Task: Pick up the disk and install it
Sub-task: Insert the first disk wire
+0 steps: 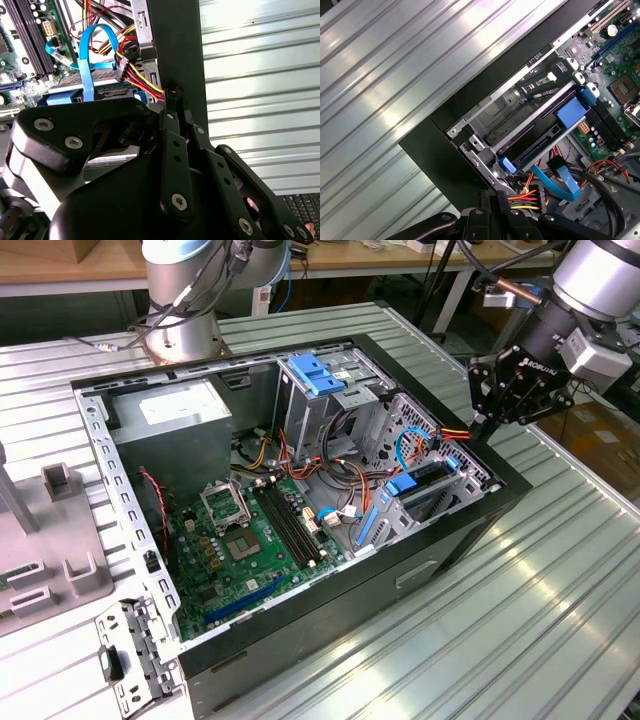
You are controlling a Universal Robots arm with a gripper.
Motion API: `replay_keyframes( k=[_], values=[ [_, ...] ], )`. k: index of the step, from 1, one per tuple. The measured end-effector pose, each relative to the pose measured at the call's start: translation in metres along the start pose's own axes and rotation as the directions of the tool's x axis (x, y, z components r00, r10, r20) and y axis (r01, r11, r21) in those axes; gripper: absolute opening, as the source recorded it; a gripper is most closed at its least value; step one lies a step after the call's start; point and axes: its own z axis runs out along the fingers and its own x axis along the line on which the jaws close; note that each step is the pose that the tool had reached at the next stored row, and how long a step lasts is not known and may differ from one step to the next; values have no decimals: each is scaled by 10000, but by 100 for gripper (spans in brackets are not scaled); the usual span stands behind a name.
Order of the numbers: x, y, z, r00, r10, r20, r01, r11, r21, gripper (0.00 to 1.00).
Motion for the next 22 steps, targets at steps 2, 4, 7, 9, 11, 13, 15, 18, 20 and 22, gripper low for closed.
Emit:
replay_keyframes(
  k=[2, 4, 7, 9, 11, 13, 15, 18, 20, 22],
  values=[
    [-11, -3, 0, 10000, -2, 11, 2, 10000, 13, 17],
    [-25, 2, 0, 10000, -2, 25, 1, 10000, 29, 17],
    [-105, 69, 5, 10000, -5, 59, 5, 10000, 70, 17],
    [-150, 108, 9, 10000, -6, 68, 6, 10000, 80, 17],
    [-176, 132, 16, 10000, -5, 71, 4, 10000, 83, 17],
    [-183, 139, 33, 10000, -4, 69, 3, 10000, 82, 17],
    [-191, 147, 45, 10000, 1, 69, -1, 10000, 82, 17],
    [-219, 170, 48, 10000, 1, 69, -1, 10000, 81, 17],
    [-236, 188, 52, 10000, 1, 70, -1, 10000, 83, 17],
    [-253, 206, 53, 10000, 0, 70, -1, 10000, 82, 17]
  ],
)
